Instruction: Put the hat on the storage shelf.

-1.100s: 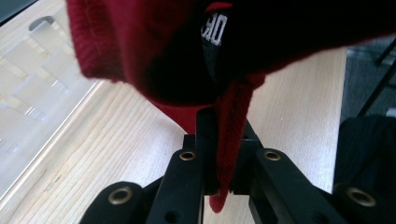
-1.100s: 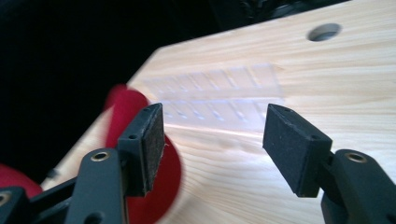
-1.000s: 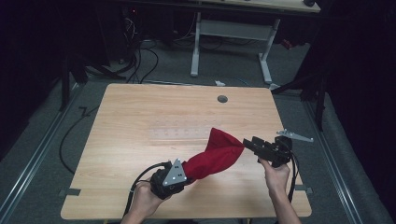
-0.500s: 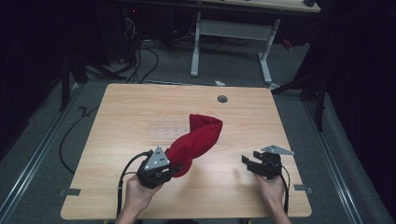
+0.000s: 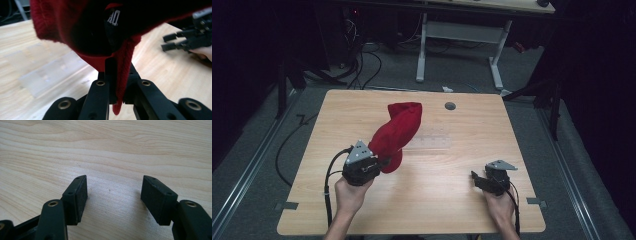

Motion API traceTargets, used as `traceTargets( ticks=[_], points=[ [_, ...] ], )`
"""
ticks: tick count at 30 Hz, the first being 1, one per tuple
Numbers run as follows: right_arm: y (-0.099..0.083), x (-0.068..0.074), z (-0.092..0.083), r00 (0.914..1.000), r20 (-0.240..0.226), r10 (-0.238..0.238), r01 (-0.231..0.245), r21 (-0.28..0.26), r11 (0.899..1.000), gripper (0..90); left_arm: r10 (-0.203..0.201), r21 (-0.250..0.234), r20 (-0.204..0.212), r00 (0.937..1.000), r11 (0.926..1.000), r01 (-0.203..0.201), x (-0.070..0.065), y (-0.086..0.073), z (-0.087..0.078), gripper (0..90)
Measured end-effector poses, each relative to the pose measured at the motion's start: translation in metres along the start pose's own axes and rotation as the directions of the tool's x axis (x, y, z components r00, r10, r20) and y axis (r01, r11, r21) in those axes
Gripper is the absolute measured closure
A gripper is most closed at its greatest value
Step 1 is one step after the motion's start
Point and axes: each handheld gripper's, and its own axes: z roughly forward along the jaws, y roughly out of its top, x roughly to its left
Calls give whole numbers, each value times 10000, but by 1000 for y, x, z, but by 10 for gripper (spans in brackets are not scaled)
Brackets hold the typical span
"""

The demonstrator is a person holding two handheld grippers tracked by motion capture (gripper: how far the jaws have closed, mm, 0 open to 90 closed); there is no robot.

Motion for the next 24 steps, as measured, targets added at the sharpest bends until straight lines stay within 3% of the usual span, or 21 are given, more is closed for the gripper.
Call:
traceTargets(
  ticks=[9,17,24],
  points=[
    [-1,1,0,10000,37,-13,13,0,10000,378,-495,-818,-527,9974,9956,451,19,25,3,854],
    [-1,1,-1,10000,26,-39,39,-1,10000,377,-493,-1813,-1132,9923,9830,281,38,48,15,854],
    [-1,1,-1,10000,16,-22,22,11,10000,374,-680,-1938,-1341,9886,9802,411,53,52,28,854]
  ],
)
